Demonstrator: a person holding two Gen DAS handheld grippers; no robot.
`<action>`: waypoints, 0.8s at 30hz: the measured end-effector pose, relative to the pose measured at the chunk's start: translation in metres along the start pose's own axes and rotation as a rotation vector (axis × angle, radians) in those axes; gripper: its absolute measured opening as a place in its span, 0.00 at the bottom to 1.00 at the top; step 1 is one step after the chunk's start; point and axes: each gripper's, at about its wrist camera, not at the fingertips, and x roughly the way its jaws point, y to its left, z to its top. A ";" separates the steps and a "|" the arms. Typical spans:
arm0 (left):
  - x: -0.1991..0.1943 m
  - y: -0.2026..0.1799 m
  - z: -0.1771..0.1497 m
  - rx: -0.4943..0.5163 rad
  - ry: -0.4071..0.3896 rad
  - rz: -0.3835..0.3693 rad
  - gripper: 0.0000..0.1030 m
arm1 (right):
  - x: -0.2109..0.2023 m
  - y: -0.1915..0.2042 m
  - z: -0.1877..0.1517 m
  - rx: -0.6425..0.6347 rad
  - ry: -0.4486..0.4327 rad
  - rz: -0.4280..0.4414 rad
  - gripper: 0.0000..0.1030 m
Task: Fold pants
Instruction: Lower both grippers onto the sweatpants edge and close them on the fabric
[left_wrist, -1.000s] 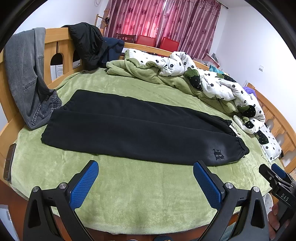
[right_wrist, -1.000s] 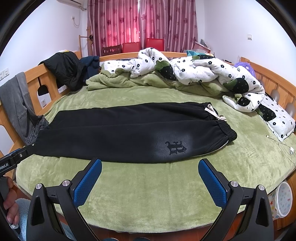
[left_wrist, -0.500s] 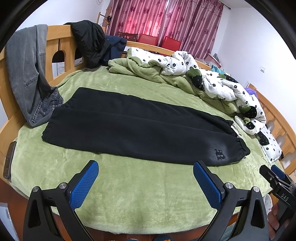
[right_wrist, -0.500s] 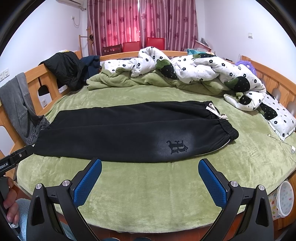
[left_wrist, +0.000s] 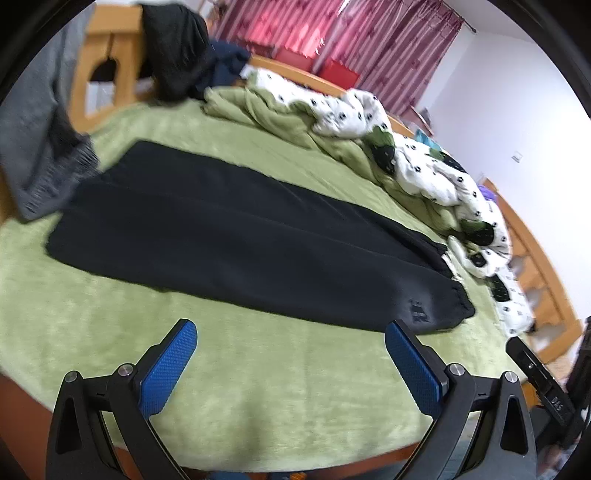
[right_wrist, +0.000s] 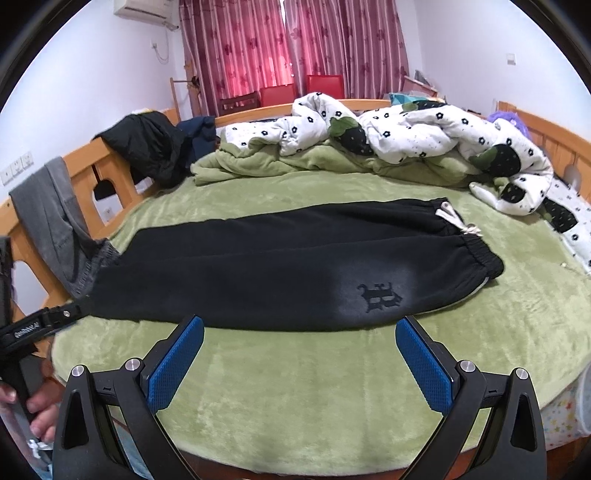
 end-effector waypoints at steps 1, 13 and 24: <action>0.004 0.003 0.005 -0.005 0.013 0.002 0.99 | 0.002 -0.002 0.004 0.006 -0.004 0.011 0.99; 0.036 0.066 0.024 0.031 -0.006 0.116 0.97 | 0.048 -0.062 0.023 -0.078 -0.047 -0.145 0.97; 0.099 0.158 0.001 -0.199 0.105 0.043 0.74 | 0.139 -0.150 -0.024 0.167 0.189 -0.106 0.77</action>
